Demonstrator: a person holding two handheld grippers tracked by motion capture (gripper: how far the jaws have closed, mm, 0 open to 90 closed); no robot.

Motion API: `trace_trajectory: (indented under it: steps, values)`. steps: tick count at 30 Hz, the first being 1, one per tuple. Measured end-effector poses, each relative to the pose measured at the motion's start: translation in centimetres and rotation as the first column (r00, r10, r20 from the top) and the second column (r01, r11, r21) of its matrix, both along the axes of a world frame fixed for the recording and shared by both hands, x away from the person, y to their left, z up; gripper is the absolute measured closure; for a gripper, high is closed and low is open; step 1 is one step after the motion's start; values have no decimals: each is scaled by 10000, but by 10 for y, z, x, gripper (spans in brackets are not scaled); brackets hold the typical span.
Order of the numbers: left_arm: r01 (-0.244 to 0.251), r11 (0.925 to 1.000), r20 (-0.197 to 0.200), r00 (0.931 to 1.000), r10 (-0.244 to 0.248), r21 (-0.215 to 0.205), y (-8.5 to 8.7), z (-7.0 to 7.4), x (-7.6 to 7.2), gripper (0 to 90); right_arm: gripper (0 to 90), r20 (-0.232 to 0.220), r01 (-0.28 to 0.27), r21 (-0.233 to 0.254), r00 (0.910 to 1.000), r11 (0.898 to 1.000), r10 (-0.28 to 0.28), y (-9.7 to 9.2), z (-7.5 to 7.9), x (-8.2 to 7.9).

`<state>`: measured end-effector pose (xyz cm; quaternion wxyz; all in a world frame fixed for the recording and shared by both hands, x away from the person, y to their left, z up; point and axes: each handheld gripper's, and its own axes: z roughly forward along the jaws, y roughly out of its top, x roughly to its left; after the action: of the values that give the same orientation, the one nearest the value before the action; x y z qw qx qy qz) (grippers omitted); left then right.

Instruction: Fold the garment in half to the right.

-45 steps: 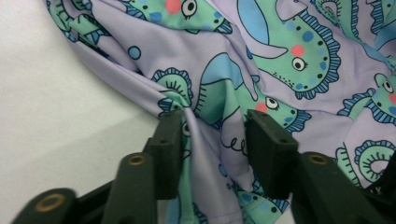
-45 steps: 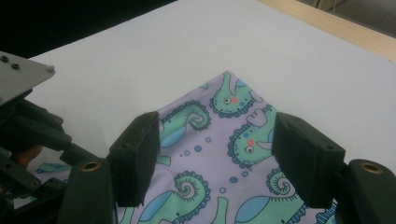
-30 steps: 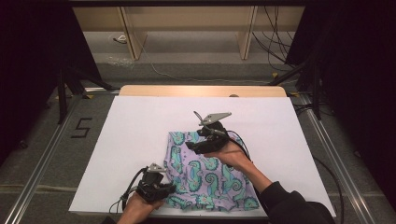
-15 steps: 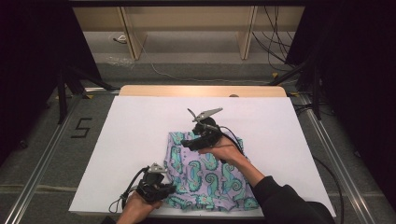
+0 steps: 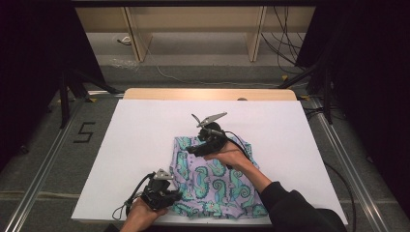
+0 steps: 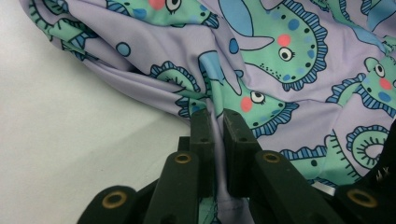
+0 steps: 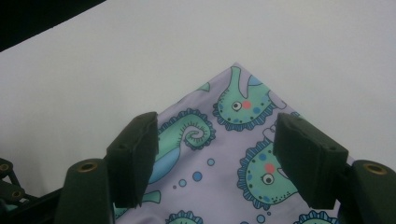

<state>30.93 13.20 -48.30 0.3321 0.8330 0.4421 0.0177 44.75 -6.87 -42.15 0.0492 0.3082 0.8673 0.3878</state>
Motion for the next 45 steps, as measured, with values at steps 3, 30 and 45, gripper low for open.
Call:
trace_trajectory:
  steps: [3, 30, 45]
  values:
    - [21, 10000, -11, 10000, -21, -45, 0, 0, 0, 837, 321, -62, -8, -25, 10000, 10000, 7, 2, -1, 2]
    - [194, 9998, 150, 9997, -196, 101, 1, 0, -2, 839, 332, -537, 167, -1830, 9982, 9830, -269, 64, -25, 60]
    - [358, 9992, 263, 9990, -363, 176, 0, 1, -3, 839, 462, -835, 70, -2841, 9960, 9588, -320, 87, -52, 82]
